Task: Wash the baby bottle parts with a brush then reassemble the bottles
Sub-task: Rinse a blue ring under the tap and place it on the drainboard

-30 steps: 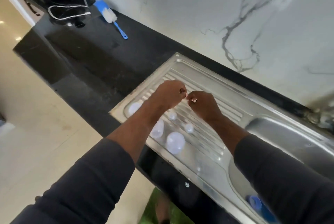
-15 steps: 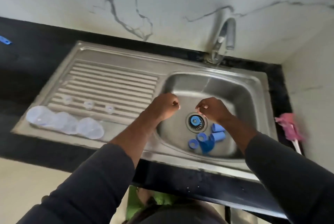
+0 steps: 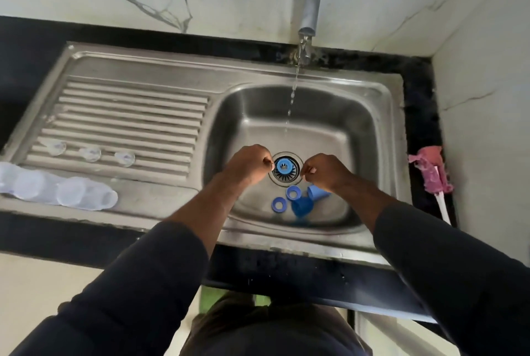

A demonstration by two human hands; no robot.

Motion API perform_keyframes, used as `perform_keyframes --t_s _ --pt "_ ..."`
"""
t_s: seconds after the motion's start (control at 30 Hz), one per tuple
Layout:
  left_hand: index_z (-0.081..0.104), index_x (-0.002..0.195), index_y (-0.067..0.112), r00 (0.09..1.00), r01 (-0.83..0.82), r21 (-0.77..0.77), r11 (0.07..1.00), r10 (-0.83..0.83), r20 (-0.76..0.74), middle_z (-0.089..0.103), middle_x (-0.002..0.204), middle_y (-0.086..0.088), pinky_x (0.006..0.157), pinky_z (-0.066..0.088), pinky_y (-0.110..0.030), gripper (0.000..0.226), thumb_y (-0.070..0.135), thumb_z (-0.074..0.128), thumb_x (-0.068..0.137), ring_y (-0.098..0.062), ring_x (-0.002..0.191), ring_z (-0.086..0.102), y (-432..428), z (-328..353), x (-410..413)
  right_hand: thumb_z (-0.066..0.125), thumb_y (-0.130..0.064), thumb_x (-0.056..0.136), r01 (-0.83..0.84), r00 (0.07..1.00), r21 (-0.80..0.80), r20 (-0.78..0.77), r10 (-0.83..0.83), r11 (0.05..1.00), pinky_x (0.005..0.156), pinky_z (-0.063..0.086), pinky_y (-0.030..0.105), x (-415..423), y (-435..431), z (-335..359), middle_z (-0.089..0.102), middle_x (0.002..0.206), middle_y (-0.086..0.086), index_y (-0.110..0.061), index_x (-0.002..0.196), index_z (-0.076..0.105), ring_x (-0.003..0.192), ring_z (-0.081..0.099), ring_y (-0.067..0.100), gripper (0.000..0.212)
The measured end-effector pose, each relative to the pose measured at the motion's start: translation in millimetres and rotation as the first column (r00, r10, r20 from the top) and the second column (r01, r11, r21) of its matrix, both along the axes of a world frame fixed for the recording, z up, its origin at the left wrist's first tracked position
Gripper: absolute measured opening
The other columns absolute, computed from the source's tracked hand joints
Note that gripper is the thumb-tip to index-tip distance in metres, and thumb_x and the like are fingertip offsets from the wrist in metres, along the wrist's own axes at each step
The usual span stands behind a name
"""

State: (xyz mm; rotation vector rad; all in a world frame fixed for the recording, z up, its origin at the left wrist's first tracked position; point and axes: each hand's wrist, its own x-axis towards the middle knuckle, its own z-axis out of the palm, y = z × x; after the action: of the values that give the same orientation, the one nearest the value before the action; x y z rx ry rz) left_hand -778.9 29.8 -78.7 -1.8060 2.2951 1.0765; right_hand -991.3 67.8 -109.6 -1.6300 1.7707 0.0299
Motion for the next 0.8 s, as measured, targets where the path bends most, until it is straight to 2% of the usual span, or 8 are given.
perform_keyframes --t_s 0.1,0.23,0.33,0.47,0.63,0.7,0.8 --pt "0.077 0.099 0.022 1.0 -0.01 0.027 1.0 0.01 0.011 0.076 0.098 0.002 0.086 0.056 -0.031 0.017 0.021 0.063 0.09 -0.015 0.093 0.069 -3 -9 -2 0.062 -0.017 0.082 -0.138 0.989 0.076 -0.04 0.142 0.988 0.086 0.055 0.038 9 4 -12 0.073 0.1 0.002 -0.02 0.091 0.076 0.098 0.067 0.023 0.017" --pt "0.077 0.102 0.018 0.999 -0.035 0.043 0.998 0.035 -0.014 0.076 0.097 0.0 0.08 0.054 -0.028 0.018 0.018 0.062 0.091 -0.015 0.092 0.068 -12 -18 -4 0.064 -0.014 0.089 -0.305 0.949 0.104 -0.05 0.311 0.947 0.082 0.053 0.033 24 3 -31 0.071 0.103 0.001 -0.018 0.091 0.073 0.097 0.065 0.019 0.01" --pt "0.076 0.103 0.016 0.999 -0.053 0.084 0.995 0.053 -0.007 0.076 0.1 0.0 0.085 0.056 -0.033 0.019 0.018 0.061 0.093 -0.015 0.093 0.069 -23 -34 -1 0.063 -0.016 0.088 -0.421 0.899 0.141 -0.065 0.432 0.896 0.076 0.055 0.036 38 -12 -59 0.068 0.098 0.003 -0.029 0.081 0.061 0.09 0.065 0.023 0.015" --pt "0.075 0.103 0.017 0.999 -0.032 0.098 0.995 0.032 -0.006 0.075 0.102 0.0 0.082 0.054 -0.03 0.017 0.02 0.06 0.094 -0.016 0.095 0.067 -26 -39 0 0.064 -0.016 0.085 -0.457 0.879 0.114 -0.097 0.467 0.882 0.068 0.048 0.033 45 -16 -66 0.061 0.089 0.0 -0.027 0.072 0.053 0.086 0.062 0.024 0.021" --pt "0.075 0.103 0.016 0.998 -0.055 0.153 0.987 0.056 -0.001 0.075 0.104 0.0 0.088 0.055 -0.036 0.017 0.021 0.061 0.094 -0.017 0.098 0.067 -30 -47 11 0.067 -0.02 0.082 -0.471 0.864 0.148 -0.121 0.489 0.869 0.075 0.055 0.04 57 -17 -76 0.059 0.094 0.002 -0.023 0.079 0.055 0.093 0.063 0.028 0.013" --pt "0.074 0.103 0.017 0.999 -0.052 0.161 0.986 0.053 0.001 0.075 0.105 0.0 0.087 0.055 -0.034 0.018 0.022 0.06 0.094 -0.017 0.099 0.067 -29 -49 12 0.066 -0.02 0.083 -0.493 0.843 0.166 -0.151 0.516 0.854 0.076 0.055 0.04 57 -17 -79 0.063 0.101 0.006 -0.019 0.086 0.062 0.096 0.064 0.029 0.005" --pt "0.074 0.104 0.019 0.999 -0.046 0.18 0.983 0.045 0.012 0.074 0.106 0.001 0.08 0.052 -0.03 0.018 0.024 0.06 0.095 -0.017 0.098 0.066 -25 -56 12 0.067 -0.019 0.084 -0.5 0.832 0.192 -0.162 0.53 0.844 0.074 0.055 0.038 59 -16 -86 0.065 0.102 0.01 -0.013 0.09 0.067 0.095 0.065 0.03 0.009"
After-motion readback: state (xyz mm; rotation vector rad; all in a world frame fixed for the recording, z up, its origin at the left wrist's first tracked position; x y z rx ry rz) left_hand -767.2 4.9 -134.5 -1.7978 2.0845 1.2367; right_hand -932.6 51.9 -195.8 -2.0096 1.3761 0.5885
